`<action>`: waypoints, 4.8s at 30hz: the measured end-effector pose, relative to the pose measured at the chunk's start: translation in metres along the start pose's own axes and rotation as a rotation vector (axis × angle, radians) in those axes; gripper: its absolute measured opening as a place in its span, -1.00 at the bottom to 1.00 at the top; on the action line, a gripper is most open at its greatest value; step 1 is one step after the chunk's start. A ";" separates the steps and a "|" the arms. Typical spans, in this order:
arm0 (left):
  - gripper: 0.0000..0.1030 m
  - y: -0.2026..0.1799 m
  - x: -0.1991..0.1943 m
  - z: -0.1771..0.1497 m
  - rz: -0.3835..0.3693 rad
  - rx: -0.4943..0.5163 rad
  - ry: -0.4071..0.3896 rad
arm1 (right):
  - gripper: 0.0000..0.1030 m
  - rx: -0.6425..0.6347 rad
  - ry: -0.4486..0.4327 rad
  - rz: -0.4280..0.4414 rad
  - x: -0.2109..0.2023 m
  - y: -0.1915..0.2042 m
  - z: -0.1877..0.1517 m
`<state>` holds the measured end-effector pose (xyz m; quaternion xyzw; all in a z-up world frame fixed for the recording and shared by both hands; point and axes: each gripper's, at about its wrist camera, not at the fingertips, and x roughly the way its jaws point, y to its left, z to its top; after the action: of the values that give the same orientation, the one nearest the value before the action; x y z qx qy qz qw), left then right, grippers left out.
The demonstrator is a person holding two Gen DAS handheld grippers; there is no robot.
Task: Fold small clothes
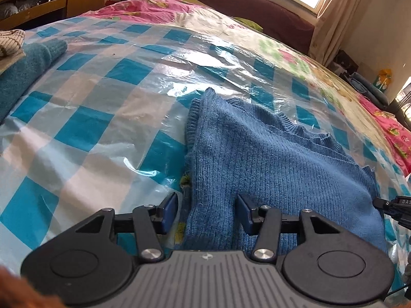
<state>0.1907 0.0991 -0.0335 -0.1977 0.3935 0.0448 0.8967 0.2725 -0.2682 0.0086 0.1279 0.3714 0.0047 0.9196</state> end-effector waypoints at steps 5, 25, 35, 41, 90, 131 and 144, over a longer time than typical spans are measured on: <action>0.03 0.011 -0.006 -0.001 0.004 -0.067 -0.019 | -0.70 -0.045 -0.065 -0.016 -0.029 0.014 0.005; 0.03 0.040 -0.018 -0.024 -0.102 -0.238 0.039 | -0.68 -0.253 0.009 0.002 -0.044 0.106 -0.026; 0.03 0.045 -0.018 -0.032 -0.168 -0.265 0.061 | -0.45 -0.501 0.214 0.185 0.005 0.277 -0.035; 0.03 0.051 -0.017 -0.032 -0.205 -0.291 0.065 | -0.20 -0.602 0.277 0.156 0.038 0.344 -0.043; -0.38 -0.113 -0.045 -0.022 -0.296 0.166 -0.127 | -0.71 -0.235 0.149 0.366 -0.048 0.139 0.056; 0.04 -0.193 -0.063 -0.104 -0.310 0.649 0.005 | -0.41 0.002 0.129 0.423 -0.086 -0.029 -0.014; 0.17 -0.177 -0.023 -0.070 -0.208 0.585 -0.033 | -0.93 -0.016 0.174 0.238 -0.071 -0.047 -0.044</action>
<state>0.1682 -0.0891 -0.0028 0.0302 0.3527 -0.1590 0.9216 0.1868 -0.3106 0.0158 0.1627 0.4321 0.1280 0.8778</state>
